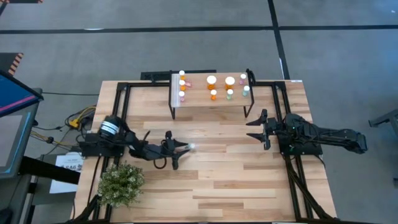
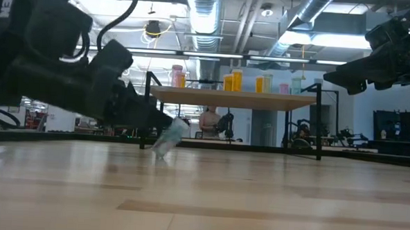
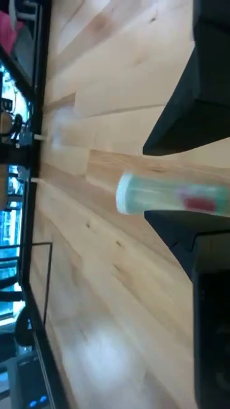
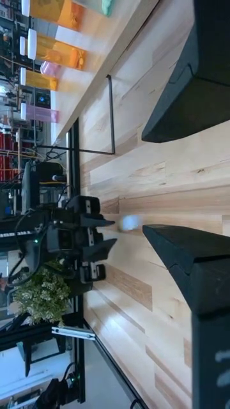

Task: Pick and place medicine bottles onto shelf by color
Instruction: Remove the small blue pill bottle from the shelf, then adjust the small pink pill bottle on the shelf

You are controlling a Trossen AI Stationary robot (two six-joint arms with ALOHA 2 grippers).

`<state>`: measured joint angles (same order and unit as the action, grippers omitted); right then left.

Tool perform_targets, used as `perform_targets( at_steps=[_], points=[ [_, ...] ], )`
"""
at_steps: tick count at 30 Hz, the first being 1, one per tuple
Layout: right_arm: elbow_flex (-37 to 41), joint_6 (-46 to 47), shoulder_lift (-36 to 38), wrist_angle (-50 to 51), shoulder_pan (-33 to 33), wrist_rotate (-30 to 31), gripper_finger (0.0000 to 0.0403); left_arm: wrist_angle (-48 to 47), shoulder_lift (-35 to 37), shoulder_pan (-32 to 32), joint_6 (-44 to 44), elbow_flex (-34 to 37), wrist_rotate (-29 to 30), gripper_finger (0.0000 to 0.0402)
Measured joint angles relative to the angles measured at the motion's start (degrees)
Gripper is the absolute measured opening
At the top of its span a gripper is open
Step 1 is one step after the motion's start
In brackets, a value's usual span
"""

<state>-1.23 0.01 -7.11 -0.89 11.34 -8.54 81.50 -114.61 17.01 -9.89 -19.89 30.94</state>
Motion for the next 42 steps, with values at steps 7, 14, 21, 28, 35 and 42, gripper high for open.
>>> perform_targets(
  at_steps=[7, 14, 21, 28, 35, 42],
  points=[
    [0.00, 0.00, 0.02, 0.02, 0.02, 0.00, 0.0245, 3.39, 0.27, -0.02, 1.10, 1.43, -0.26, 0.0167],
    [0.00, 0.00, 0.01, 0.01, 0.00, 0.00, 0.0245, 8.11, 0.29, 0.00, 0.24, 1.37, -0.27, 0.0193],
    [-0.02, 0.00, 0.00, 0.04, 0.00, 0.00, 0.0245, 6.64, 6.63, -0.21, 0.75, -0.96, -0.36, 0.0194],
    [-0.02, 0.00, 0.00, 0.02, 0.00, 0.00, 0.0245, -10.51, 19.76, -2.02, 5.20, -7.18, -0.45, 0.0194],
    [-0.02, -0.02, 0.00, 0.00, 0.01, 0.00, 0.0245, -48.83, 29.50, -4.79, 5.49, -21.49, -0.46, 0.0194],
    [0.00, -0.01, 0.00, -0.67, 0.02, -0.01, 0.0245, -58.34, 29.47, -6.94, 6.25, -30.07, -0.76, 0.0194]
  ],
)
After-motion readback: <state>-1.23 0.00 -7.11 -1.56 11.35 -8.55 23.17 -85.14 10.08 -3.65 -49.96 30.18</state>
